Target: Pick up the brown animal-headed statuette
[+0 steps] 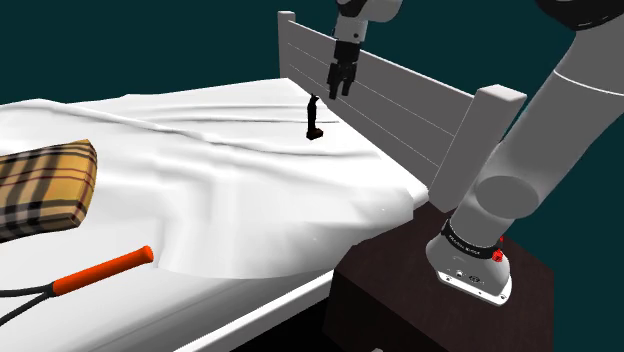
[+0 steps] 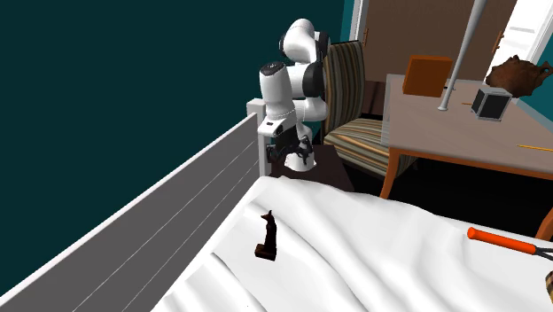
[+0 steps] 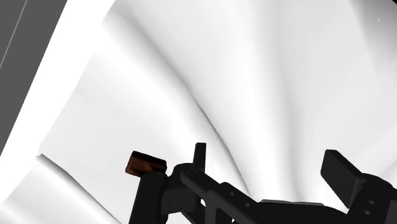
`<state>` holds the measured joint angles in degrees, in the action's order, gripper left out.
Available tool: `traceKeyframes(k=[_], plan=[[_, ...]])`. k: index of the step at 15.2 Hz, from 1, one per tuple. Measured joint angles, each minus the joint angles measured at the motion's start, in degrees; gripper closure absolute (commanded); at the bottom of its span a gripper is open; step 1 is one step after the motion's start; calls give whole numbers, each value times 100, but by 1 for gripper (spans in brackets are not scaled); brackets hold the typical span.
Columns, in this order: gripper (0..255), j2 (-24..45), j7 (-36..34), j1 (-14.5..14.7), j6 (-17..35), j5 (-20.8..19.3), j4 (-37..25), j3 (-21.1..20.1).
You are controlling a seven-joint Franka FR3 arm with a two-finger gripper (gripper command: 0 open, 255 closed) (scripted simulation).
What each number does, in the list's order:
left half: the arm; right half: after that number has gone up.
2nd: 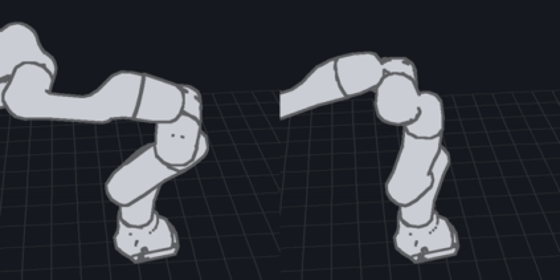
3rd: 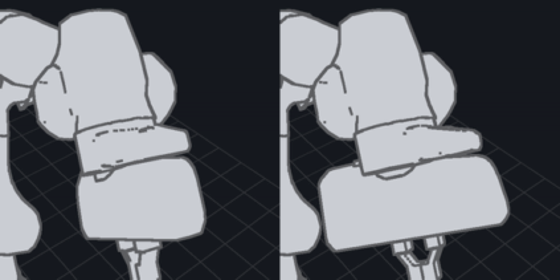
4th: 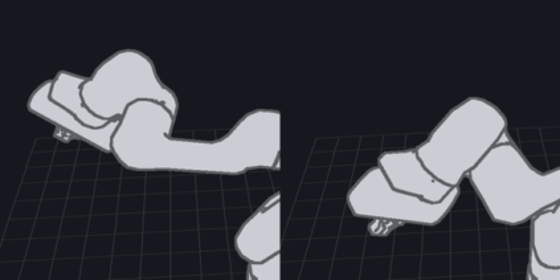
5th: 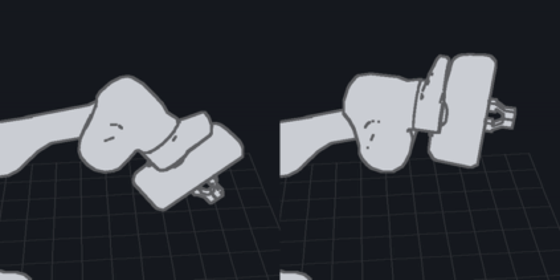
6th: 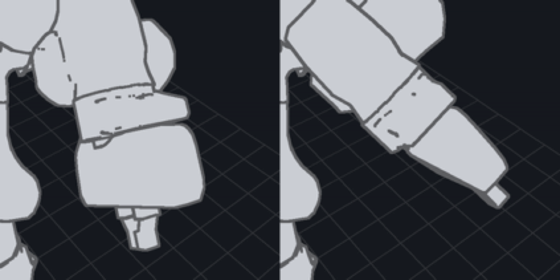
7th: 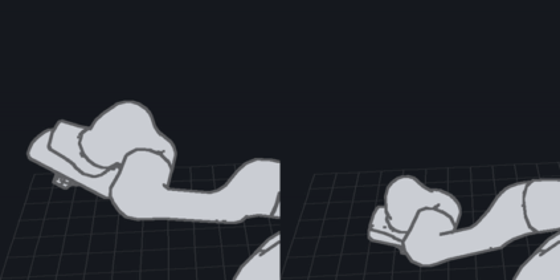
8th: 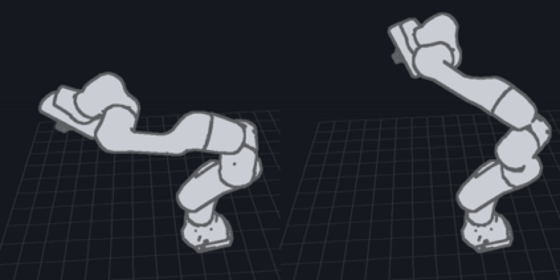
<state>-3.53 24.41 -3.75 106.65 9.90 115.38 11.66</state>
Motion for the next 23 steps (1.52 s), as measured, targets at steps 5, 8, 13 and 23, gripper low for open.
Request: traceKeyframes(k=[5,8,13,23], plan=[[0,1171,443,-153,-56,428,-1176,133],[0,1854,675,-308,-141,685,-1903,160],[0,3145,931,-663,-481,1090,-3480,112],[255,3509,1108,-720,-89,1220,-3424,66]])
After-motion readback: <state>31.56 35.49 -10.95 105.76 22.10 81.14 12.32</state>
